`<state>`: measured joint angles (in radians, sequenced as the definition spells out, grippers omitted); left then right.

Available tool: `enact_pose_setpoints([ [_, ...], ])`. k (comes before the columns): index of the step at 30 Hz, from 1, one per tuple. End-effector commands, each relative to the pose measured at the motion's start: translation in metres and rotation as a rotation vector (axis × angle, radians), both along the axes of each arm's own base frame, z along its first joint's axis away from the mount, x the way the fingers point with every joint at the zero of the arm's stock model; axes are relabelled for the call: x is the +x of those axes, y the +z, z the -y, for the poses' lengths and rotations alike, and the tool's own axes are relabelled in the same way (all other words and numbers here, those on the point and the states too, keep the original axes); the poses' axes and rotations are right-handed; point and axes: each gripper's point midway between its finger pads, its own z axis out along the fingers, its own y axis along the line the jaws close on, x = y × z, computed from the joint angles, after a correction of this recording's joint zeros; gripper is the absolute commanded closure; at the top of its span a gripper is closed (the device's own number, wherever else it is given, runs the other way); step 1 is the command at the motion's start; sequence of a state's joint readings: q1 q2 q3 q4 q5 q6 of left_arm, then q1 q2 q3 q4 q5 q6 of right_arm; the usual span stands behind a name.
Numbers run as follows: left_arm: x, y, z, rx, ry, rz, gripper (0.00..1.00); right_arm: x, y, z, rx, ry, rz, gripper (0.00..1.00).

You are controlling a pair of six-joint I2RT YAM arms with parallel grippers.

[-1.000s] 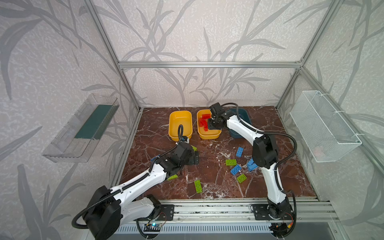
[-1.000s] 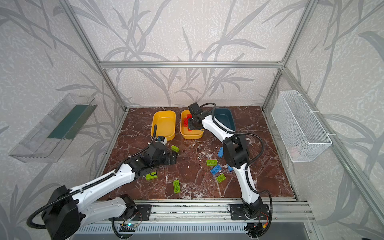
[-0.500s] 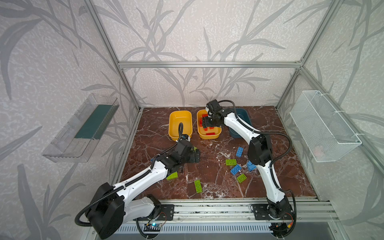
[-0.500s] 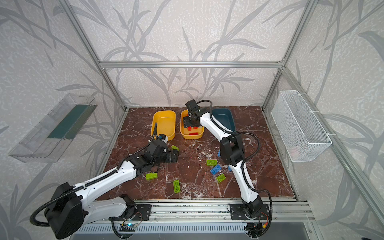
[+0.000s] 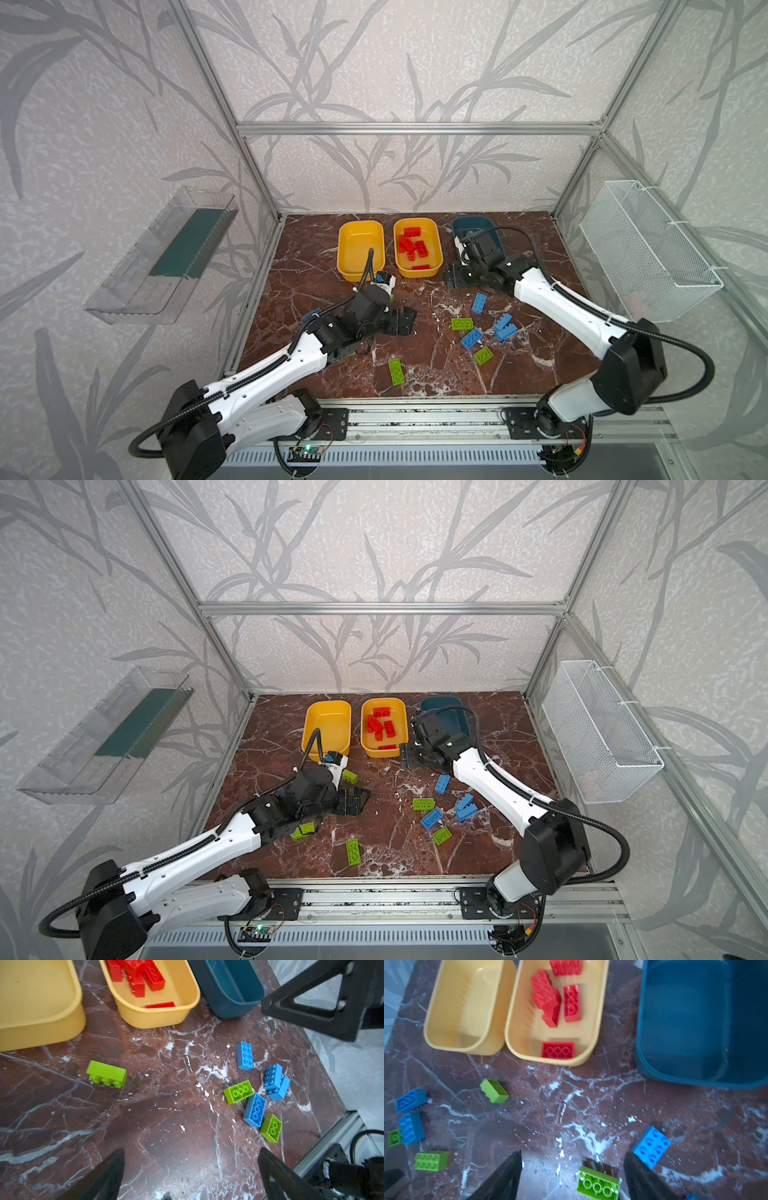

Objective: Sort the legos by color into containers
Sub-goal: 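Move the right gripper over a blue brick while the left arm shifts forward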

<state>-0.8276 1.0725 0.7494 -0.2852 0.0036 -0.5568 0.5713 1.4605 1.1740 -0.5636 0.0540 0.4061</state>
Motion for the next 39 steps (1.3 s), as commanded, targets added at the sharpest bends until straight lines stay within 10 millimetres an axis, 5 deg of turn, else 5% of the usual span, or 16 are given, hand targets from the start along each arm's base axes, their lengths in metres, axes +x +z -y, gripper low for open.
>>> enact_pose_setpoints([
  [1,-0.009,0.010,0.019,-0.013,-0.042,0.012,0.01,-0.023,-0.022,0.029,-0.043,-0.076,-0.027,0.22],
  [6,-0.021,0.012,0.047,-0.014,-0.080,0.034,0.01,-0.053,-0.045,0.054,-0.036,-0.114,-0.061,0.22],
  [12,-0.020,0.016,0.061,-0.045,-0.077,0.042,0.01,-0.064,-0.055,0.066,-0.001,-0.136,-0.075,0.22],
  [25,-0.004,0.015,0.036,-0.002,0.072,0.082,0.01,-0.045,-0.072,0.071,0.037,-0.172,-0.104,0.23],
  [39,0.016,0.010,0.051,0.084,0.039,0.094,0.01,-0.017,-0.099,0.078,-0.005,-0.244,-0.187,0.27],
])
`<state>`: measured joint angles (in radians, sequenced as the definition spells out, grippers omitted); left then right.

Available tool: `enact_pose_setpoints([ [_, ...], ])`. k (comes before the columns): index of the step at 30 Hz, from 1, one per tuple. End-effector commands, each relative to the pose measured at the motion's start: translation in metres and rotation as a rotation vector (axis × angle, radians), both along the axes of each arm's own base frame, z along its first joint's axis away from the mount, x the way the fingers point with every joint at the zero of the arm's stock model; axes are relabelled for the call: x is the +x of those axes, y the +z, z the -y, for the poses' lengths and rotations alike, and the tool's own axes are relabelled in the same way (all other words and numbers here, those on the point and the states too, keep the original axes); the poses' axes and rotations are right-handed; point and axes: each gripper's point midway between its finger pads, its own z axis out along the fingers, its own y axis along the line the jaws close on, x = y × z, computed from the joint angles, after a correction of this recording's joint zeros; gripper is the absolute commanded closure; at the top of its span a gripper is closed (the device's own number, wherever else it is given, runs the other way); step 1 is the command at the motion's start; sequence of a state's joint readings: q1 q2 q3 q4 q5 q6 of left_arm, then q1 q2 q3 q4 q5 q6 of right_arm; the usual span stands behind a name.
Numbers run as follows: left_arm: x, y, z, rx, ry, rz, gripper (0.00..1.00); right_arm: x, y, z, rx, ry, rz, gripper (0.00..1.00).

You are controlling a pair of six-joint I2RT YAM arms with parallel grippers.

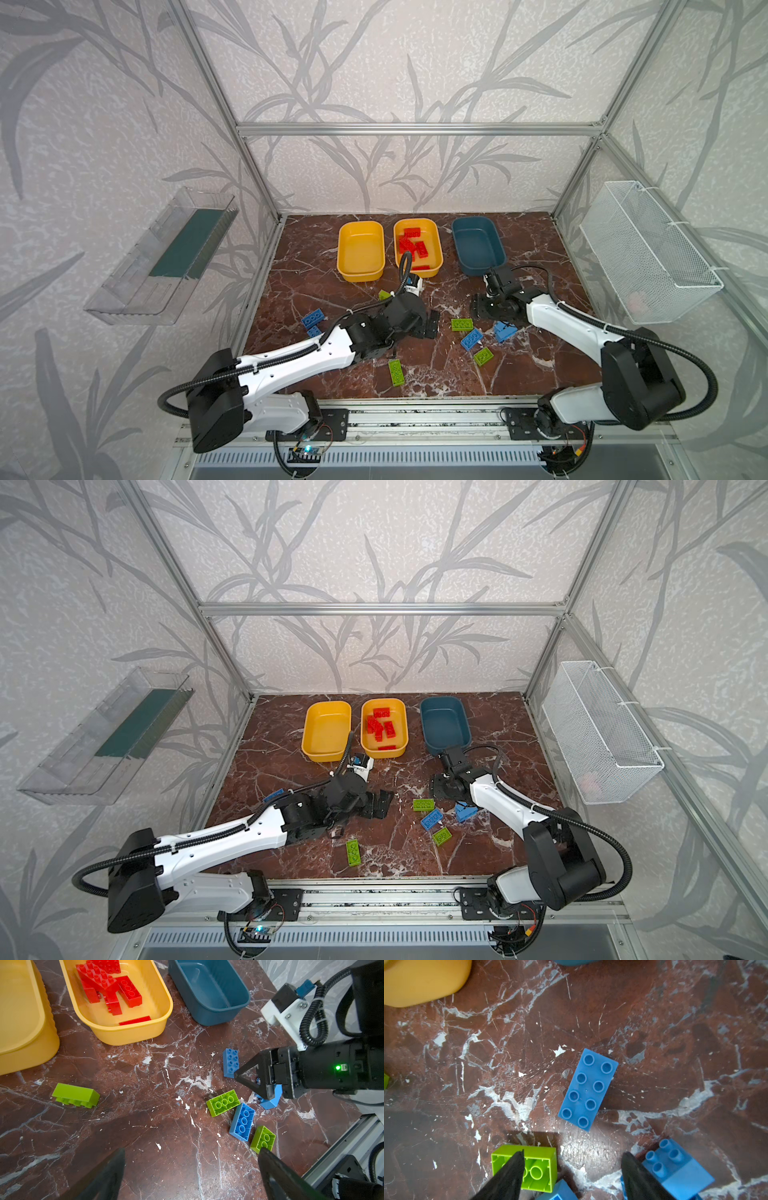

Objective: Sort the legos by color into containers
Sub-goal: 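Move the right gripper over a blue brick while the left arm shifts forward, then grasp the blue brick with the right gripper and carry it to the teal bin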

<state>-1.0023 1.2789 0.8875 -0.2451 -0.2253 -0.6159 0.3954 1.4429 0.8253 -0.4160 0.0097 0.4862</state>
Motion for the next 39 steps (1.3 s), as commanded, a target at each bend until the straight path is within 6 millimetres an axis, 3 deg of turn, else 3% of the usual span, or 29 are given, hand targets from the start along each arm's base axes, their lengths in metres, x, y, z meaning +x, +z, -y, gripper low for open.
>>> enact_pose_setpoints([
  [1,0.009,0.006,0.001,0.011,0.001,0.022,0.01,0.012,0.004,0.001,0.004,-0.032,0.000,0.28],
  [11,0.024,-0.006,-0.015,-0.013,0.026,-0.009,0.01,0.024,-0.024,-0.004,-0.015,-0.076,-0.136,0.39],
  [20,0.035,-0.024,-0.033,-0.040,0.054,-0.054,0.01,0.030,-0.047,0.010,-0.116,-0.130,-0.188,0.50],
  [24,0.039,-0.027,-0.039,-0.042,0.062,-0.058,0.01,0.029,-0.052,0.011,-0.128,-0.140,-0.215,0.68],
  [28,0.041,-0.028,-0.042,-0.040,0.063,-0.061,0.01,0.026,-0.035,0.014,-0.136,-0.137,-0.203,0.78],
  [34,0.045,-0.026,-0.041,-0.046,0.061,-0.056,0.01,0.022,0.033,0.020,-0.129,-0.099,-0.079,0.80],
  [39,0.053,-0.025,-0.034,-0.061,0.054,-0.050,0.01,0.055,0.080,0.023,-0.151,-0.056,0.139,0.78],
])
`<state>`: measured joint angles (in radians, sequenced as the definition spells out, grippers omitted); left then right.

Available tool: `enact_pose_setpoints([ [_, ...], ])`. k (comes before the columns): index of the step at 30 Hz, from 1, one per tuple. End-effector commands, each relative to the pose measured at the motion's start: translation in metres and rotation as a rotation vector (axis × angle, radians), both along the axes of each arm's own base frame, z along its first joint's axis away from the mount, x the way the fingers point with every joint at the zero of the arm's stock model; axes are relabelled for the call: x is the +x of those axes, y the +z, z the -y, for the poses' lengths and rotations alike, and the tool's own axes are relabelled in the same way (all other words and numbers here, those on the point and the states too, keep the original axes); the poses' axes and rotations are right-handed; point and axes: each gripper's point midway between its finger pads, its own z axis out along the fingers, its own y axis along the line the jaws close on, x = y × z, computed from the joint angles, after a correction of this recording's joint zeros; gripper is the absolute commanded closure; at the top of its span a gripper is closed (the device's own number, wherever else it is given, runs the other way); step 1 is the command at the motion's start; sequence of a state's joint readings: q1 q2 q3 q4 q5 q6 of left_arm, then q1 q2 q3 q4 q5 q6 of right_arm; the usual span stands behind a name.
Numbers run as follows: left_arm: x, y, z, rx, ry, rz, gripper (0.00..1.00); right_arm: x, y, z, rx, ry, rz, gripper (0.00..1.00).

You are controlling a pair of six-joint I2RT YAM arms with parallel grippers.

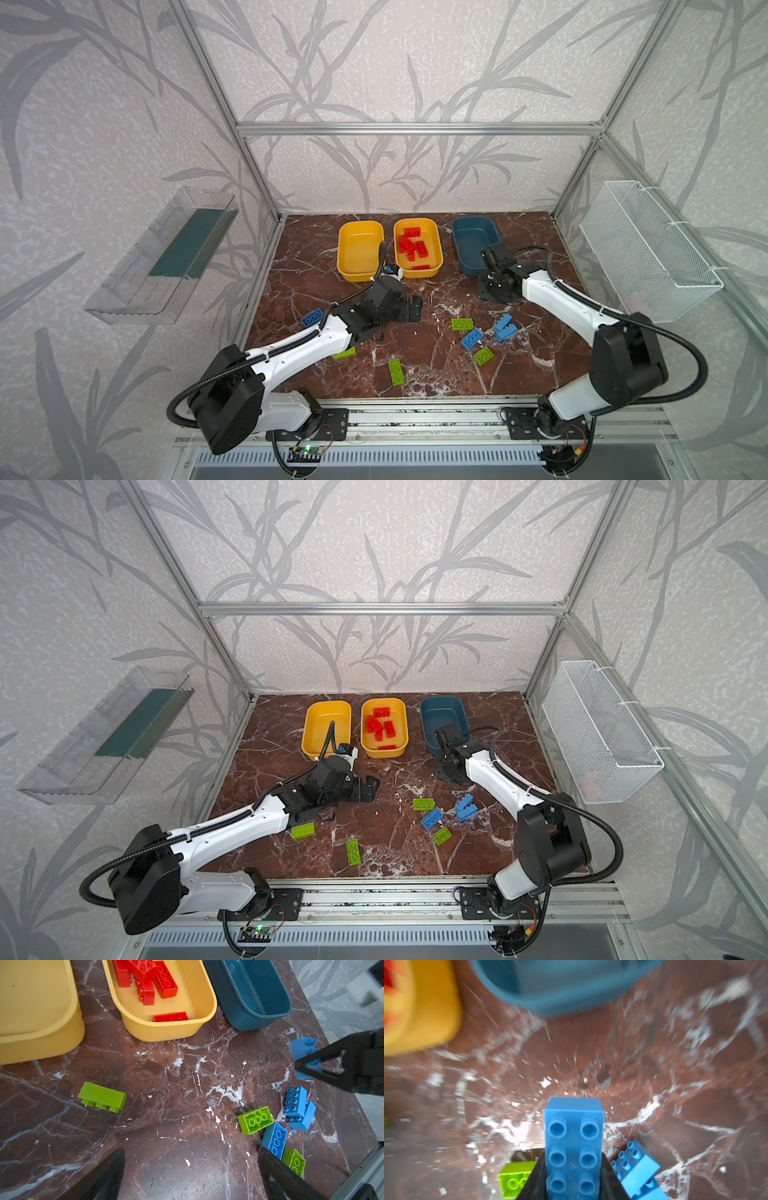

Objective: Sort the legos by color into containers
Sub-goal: 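Grasp the blue brick with the right gripper and carry it to the teal bin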

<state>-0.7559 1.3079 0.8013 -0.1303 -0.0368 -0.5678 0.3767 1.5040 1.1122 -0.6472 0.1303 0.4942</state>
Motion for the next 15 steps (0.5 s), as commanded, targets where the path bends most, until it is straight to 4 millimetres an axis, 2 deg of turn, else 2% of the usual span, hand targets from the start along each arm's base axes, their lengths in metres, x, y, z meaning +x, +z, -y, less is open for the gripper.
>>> enact_pose_setpoints([
  [1,0.011,0.007,0.008,-0.016,-0.018,0.028,0.01,0.029,0.030,0.011,-0.072,0.025,0.124,0.78],
  [6,0.025,0.006,0.015,-0.021,-0.015,0.027,0.01,0.088,0.043,0.012,-0.082,0.026,0.174,0.78],
  [11,0.039,0.003,0.012,0.004,0.000,0.020,0.01,0.150,0.023,0.011,-0.051,0.009,0.161,0.76],
  [15,0.049,0.002,0.005,0.011,0.021,0.024,0.01,0.190,0.005,0.012,-0.020,0.005,0.143,0.75],
])
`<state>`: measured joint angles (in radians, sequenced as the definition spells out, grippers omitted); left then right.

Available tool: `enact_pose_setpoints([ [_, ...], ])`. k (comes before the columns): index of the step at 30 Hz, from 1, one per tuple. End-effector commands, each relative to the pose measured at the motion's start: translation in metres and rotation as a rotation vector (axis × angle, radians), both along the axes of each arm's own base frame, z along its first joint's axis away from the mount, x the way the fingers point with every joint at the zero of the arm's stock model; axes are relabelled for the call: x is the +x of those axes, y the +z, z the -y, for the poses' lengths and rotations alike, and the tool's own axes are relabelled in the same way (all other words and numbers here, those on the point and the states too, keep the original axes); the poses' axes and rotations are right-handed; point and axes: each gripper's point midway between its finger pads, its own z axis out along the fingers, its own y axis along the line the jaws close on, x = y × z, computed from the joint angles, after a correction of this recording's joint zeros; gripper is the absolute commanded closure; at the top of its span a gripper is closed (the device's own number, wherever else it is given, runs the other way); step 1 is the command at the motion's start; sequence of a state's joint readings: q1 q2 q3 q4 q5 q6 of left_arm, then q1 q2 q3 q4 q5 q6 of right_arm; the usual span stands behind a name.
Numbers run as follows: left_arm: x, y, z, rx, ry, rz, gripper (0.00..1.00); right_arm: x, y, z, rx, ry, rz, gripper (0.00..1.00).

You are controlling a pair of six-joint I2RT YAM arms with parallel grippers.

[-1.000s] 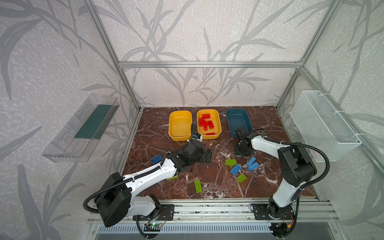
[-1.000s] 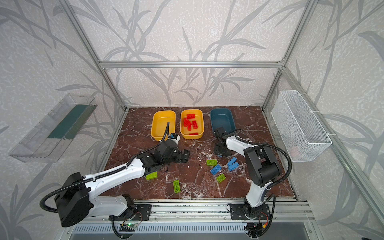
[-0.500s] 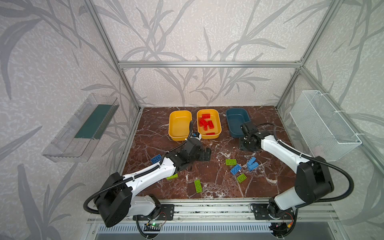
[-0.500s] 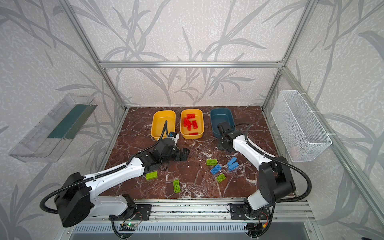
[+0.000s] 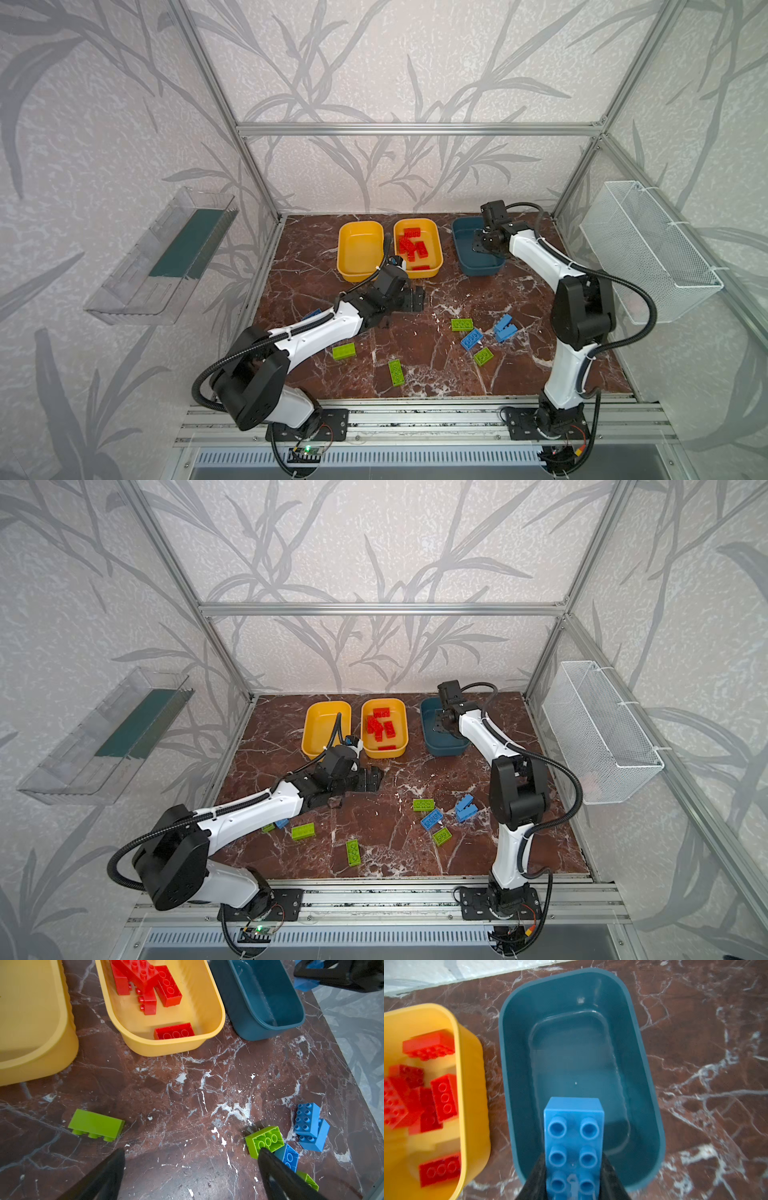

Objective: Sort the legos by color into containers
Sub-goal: 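Grasp the blue brick with the right gripper and carry it to the teal bin, then release the blue brick into the teal bin and return the right gripper to the bricks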

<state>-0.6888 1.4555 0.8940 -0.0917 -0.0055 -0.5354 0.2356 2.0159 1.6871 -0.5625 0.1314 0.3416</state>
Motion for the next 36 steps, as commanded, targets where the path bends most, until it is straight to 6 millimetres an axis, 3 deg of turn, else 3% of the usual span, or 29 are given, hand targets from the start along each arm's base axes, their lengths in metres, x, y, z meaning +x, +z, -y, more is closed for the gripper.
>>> enact_pose_setpoints([
  [1,0.015,0.009,-0.001,0.001,0.007,0.034,0.01,0.027,-0.009,0.002,0.009,0.015,-0.003,0.75],
  [7,0.023,0.001,-0.005,0.022,0.014,0.013,0.01,0.065,-0.031,-0.007,0.032,0.041,-0.023,0.71],
  [10,0.021,0.000,-0.008,0.021,0.016,0.008,0.01,0.077,-0.033,-0.018,0.066,0.070,-0.031,0.54],
  [11,0.020,0.001,-0.008,0.018,0.018,0.007,0.01,0.079,-0.028,-0.018,0.064,0.068,-0.033,0.45],
  [13,0.018,0.002,-0.010,0.016,0.025,0.001,0.01,0.080,-0.018,-0.015,0.048,0.056,-0.038,0.36],
  [17,0.010,0.005,-0.015,0.002,0.031,-0.001,0.01,0.065,0.014,-0.014,0.023,0.057,-0.035,0.33],
  [21,-0.004,0.012,-0.018,-0.017,0.022,0.003,0.01,0.025,0.032,-0.010,-0.016,0.046,-0.045,0.34],
  [24,-0.019,0.019,-0.016,-0.019,-0.002,0.015,0.01,-0.020,0.027,-0.002,0.010,0.017,-0.067,0.34],
  [31,-0.063,0.030,-0.004,-0.001,-0.081,0.046,0.01,-0.139,-0.013,0.028,0.031,-0.074,-0.159,0.35],
  [34,-0.080,0.033,-0.001,-0.029,-0.097,0.056,0.01,-0.179,-0.034,0.038,0.038,-0.108,-0.197,0.35],
  [36,-0.086,0.033,-0.002,-0.054,-0.090,0.055,0.01,-0.194,-0.042,0.041,0.051,-0.122,-0.198,0.35],
])
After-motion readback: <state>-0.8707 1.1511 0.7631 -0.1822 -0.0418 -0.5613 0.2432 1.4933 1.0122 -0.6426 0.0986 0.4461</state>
